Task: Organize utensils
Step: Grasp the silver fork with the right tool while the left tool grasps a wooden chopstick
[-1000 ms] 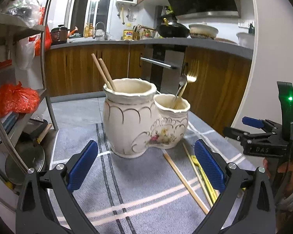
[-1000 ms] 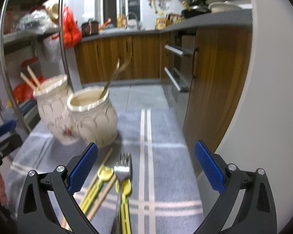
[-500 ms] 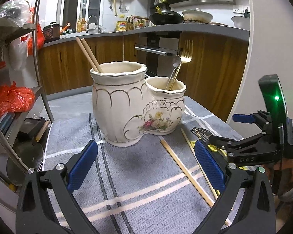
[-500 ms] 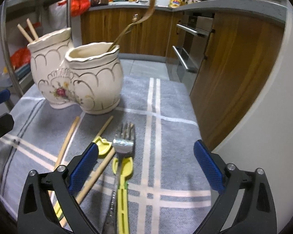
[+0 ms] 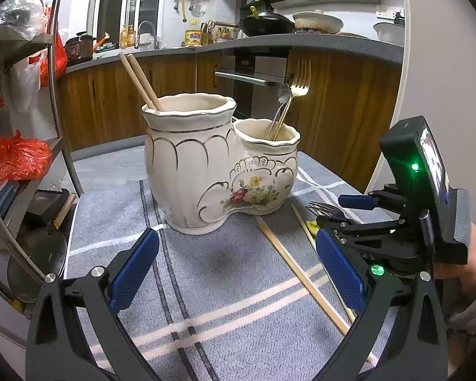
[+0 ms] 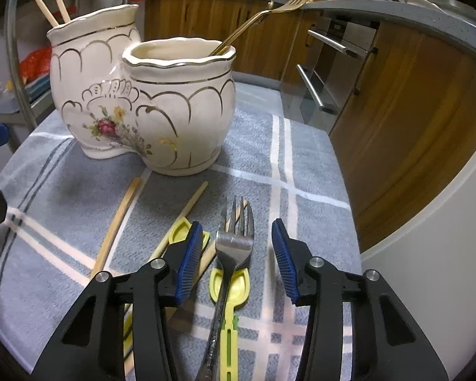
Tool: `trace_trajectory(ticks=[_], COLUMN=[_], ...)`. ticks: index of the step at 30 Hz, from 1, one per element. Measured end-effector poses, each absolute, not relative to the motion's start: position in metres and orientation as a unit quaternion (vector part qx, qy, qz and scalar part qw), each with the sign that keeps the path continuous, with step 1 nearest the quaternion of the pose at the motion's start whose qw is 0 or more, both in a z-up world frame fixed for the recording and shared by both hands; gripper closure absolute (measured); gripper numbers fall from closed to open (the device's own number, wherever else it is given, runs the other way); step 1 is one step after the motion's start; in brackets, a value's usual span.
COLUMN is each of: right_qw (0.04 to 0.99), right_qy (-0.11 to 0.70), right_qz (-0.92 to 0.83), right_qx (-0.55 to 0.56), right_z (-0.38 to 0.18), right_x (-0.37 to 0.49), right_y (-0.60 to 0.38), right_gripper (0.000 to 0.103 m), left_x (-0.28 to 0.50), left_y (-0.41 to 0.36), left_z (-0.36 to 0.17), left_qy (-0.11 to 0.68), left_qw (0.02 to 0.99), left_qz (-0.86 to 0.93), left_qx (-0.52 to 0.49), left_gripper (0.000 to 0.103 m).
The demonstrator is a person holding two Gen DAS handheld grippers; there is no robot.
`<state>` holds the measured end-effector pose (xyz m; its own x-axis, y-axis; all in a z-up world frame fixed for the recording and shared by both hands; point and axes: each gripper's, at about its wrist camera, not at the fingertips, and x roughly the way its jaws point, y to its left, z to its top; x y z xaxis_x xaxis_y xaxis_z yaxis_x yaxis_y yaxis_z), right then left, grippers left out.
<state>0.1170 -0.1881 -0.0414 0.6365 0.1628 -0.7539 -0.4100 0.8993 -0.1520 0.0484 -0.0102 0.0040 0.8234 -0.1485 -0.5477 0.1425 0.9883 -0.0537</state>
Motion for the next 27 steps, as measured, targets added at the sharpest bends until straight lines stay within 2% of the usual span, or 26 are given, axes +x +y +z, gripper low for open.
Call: trace_trajectory(ticks=[3, 4, 11, 17, 22, 27], right_qw=[0.891, 0.891, 0.897, 0.885, 0.879, 0.888], right_qy=[0.398, 0.398, 0.397, 0.427, 0.438, 0.427], right_qz=[0.162, 0.161, 0.176, 0.183, 0.186, 0.167], right_qx=[-0.147, -0.145, -0.084, 0.006, 0.03, -0.015], right_z=[-0.041, -0.042, -0.031, -0.035, -0.039, -0.039], right_x=[0.119, 0.12, 0.126, 0.143, 0.149, 0.142], right_y=[-0.191, -0.192, -0.212, -0.243, -0.25, -0.239], right_gripper=[0.077, 0.078, 0.08, 0.08, 0.08, 0.08], left_x=[0.048, 0.048, 0.046, 0.046, 0.045, 0.047], left_y=[-0.01, -0.011, -0.011, -0.014, -0.016, -0.018], left_z=[0.004, 0.004, 0.004, 0.004, 0.003, 0.001], left_qy=[0.287, 0.287, 0.287, 0.289, 0.291, 0.294], left_qw=[0.955, 0.955, 0.955, 0.954, 0.953, 0.951], left_qz=[-0.078, -0.078, -0.081, -0.086, -0.09, -0.09], left_qx=[-0.004, -0.005, -0.005, -0.002, 0.0, 0.006], left_gripper=[0.006, 0.006, 0.006, 0.006, 0.006, 0.006])
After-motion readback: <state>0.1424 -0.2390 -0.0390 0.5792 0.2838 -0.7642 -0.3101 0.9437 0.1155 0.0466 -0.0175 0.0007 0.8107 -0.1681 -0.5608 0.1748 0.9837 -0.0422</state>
